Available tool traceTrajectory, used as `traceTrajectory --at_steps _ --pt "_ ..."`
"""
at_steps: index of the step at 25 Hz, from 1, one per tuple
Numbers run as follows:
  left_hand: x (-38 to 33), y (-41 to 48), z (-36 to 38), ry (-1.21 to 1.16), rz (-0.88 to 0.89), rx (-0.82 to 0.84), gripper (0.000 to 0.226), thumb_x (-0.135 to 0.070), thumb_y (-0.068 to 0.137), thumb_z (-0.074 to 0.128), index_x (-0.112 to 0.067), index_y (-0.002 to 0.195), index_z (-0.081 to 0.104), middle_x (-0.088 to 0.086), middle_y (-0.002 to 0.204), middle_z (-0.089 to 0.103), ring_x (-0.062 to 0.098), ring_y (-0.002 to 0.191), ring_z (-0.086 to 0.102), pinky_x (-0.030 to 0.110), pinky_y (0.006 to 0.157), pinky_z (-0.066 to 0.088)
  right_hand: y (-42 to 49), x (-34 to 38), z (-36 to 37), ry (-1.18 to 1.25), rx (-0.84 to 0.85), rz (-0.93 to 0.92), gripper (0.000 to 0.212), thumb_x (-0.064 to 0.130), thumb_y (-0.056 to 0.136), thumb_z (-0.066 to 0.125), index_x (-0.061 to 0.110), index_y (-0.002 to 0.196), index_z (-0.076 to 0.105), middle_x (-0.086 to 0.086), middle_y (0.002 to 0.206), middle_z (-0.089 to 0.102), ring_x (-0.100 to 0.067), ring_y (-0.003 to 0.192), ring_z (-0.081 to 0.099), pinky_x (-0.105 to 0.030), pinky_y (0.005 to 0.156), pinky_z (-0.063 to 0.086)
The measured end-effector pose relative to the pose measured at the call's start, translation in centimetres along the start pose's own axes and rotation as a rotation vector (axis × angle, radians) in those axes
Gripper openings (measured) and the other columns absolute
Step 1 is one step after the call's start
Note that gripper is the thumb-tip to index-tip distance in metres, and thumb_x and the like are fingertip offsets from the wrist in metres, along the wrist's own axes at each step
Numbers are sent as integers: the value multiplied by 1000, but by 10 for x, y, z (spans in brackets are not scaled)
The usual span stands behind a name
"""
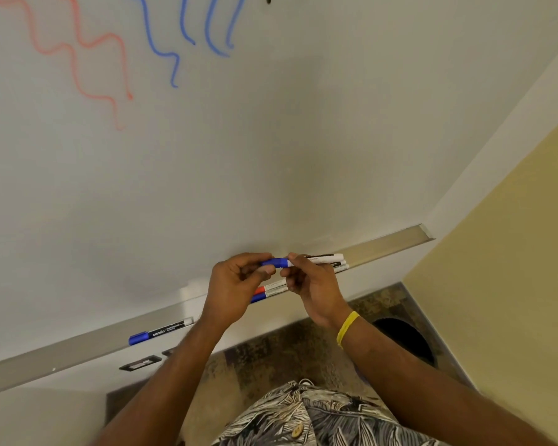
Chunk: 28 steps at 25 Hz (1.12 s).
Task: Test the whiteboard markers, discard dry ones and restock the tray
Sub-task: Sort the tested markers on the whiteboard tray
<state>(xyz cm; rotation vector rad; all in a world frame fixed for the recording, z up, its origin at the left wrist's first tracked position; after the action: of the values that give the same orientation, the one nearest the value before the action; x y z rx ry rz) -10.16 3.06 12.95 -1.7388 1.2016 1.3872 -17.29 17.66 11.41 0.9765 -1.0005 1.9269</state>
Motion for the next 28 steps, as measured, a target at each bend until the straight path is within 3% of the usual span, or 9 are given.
traceTrajectory --at_steps 5,9,15,19,22,25,28 --pt "-7 -7 6 -60 -32 9 20 -12 90 65 -20 108 70 -11 81 75 8 77 73 11 69 53 -6 3 -2 52 17 2 16 15 95 61 4 88 71 -9 67 66 -15 55 53 -23 53 46" --pt "-10 -10 17 -112 -42 5 18 -13 96 57 -23 102 71 -4 76 75 14 67 71 22 66 58 -8 7 -8 52 37 -13 16 15 94 61 3 90 71 -8 65 64 -14 55 52 -22 53 45" --pt "-18 -7 31 -110 -45 1 21 -15 98 53 -19 99 73 0 71 71 11 59 65 25 60 59 -13 9 -12 123 11 -46 22 22 82 66 2 93 69 -8 66 64 -15 59 55 -22 57 49" --pt "-17 -3 38 -104 -39 18 20 -14 99 53 -17 100 73 1 73 71 10 59 65 21 59 57 -9 10 -20 95 6 -75 19 20 87 65 2 94 69 -6 65 64 -13 57 54 -22 55 47" --pt "-10 6 39 -86 -38 42 20 -13 99 52 -17 101 72 1 69 70 10 60 66 16 60 54 -3 9 -26 -65 -24 -80 20 21 94 63 4 90 71 -7 66 64 -15 56 52 -23 55 45" --pt "0 13 39 -60 -46 33 20 -11 99 51 -17 104 69 -2 76 72 10 66 68 15 65 54 4 16 -36 -469 -74 -131 32 34 94 63 5 85 73 -5 64 67 -11 55 56 -22 58 46" --pt "9 17 38 4 -55 27 18 -11 97 55 -20 106 67 -5 85 72 6 75 70 13 71 54 2 26 -58 -838 -181 -336 33 35 94 64 10 72 68 1 60 63 -6 52 50 -22 57 41"
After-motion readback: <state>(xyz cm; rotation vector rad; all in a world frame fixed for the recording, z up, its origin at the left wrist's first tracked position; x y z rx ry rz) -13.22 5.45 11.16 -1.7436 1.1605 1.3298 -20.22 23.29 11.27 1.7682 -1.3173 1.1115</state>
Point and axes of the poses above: each hand's wrist, its own y-axis towards the middle knuckle, its own z-axis out of the palm, x = y × z, the point moved 2 cm from there along y, towards the middle knuckle
